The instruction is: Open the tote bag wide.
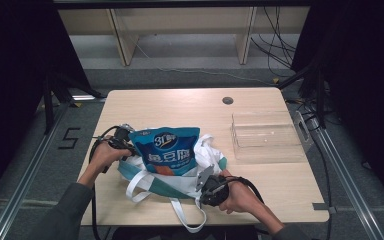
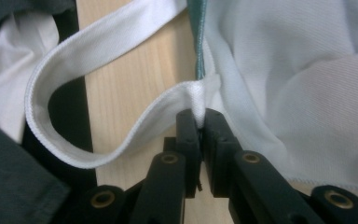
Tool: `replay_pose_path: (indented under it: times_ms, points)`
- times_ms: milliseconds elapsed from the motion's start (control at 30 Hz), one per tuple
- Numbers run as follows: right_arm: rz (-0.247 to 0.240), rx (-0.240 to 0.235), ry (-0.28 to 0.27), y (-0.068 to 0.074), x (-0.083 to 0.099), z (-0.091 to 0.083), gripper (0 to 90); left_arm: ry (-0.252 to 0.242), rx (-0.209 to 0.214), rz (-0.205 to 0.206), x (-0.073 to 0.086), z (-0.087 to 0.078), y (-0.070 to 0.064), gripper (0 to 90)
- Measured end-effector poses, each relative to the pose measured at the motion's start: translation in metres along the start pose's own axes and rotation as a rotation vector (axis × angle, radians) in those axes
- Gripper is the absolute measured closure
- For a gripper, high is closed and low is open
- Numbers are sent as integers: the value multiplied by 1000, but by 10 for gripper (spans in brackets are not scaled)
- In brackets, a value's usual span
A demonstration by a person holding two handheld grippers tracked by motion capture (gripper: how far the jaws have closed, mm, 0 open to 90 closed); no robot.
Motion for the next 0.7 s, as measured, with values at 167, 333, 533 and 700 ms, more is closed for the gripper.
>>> replay_pose_path:
  times_ms: [167,333,533,700]
  points:
    - [121,16,-159,-12,-17,-44,526,-131,-21,-29,-11,-48,-18,473]
    - [181,75,-255,-30,-23,-73,475,-138,-20,-8,-2,-71,-34,471]
    - [289,252,-299,-74,-24,-80,452,-157,108,17,17,-79,-74,418]
    - [236,264,-270,-83,-37,-61,417,-123,214,128,31,-70,-105,370]
Point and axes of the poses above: each handheld gripper's, and its own axes: z roughly forward along the jaws, x roughly out of its underside, y roughly to its left, the point moved 10 cm from there along z, roughly forward along the jaws, and after that the axes turned 4 degrees about x, right-handed, at the moved point
